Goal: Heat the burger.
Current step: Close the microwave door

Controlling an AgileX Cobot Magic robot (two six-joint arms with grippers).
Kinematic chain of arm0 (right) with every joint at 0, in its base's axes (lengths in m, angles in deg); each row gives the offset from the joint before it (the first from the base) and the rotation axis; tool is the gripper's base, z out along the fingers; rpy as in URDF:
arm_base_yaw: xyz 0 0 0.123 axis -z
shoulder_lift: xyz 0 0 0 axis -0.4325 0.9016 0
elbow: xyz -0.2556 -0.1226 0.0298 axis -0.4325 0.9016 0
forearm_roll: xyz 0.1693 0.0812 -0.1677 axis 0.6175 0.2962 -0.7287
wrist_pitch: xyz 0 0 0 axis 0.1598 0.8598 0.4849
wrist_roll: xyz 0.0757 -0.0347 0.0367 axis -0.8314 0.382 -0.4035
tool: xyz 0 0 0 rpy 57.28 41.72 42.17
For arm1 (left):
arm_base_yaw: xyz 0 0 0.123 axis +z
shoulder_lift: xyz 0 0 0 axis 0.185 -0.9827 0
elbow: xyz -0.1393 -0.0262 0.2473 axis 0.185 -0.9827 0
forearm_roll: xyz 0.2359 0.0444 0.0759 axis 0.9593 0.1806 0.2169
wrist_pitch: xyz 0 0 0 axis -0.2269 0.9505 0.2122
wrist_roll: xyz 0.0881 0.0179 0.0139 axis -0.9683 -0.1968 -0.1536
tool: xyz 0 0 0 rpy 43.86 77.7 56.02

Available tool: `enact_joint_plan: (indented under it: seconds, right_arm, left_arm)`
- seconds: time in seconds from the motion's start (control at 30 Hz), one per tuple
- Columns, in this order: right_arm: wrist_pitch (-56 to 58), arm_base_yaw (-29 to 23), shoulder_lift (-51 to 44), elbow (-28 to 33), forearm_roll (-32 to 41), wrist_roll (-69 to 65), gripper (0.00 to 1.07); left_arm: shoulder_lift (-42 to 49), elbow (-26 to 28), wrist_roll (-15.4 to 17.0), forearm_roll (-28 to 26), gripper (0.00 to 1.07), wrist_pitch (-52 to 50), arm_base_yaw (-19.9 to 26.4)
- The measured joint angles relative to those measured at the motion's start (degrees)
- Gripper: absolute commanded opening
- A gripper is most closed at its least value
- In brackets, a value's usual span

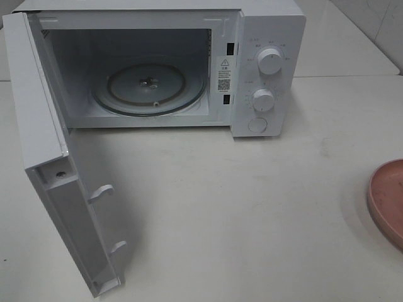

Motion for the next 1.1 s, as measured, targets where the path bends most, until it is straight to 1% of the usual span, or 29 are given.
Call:
enact_joint_plan:
  seconds: [0.03, 0.1, 0.2, 0.3, 1.1]
  right_arm:
    - [0.00, 0.00, 0.00, 0.00, 0.00, 0.00, 0.78]
    - [-0.57, 3.67, -4.30, 0.86, -0.06, 0.06, 0.75]
    - [-0.63, 4.30, -5.33, 0.92, -0.06, 0.11, 0.75]
    - [-0.69, 6.65, -7.73, 0.92, 0.00, 0.52, 0.75]
    - [-0.69, 6.76, -7.73, 1.03, 0.06, 1.03, 0.75]
  left_arm:
    - [0.00, 0.00, 0.00, 0.00, 1.00, 0.00, 0.00]
    - [0.00, 0.00, 0.00, 0.00, 1.00, 0.00, 0.00]
    - [0.00, 0.00, 0.00, 0.00, 1.00, 0.00, 0.00]
    - [0.00, 0.00, 0.00, 0.00, 1.00, 0.00, 0.00]
    - [0.00, 0.00, 0.00, 0.00, 1.00, 0.00, 0.00]
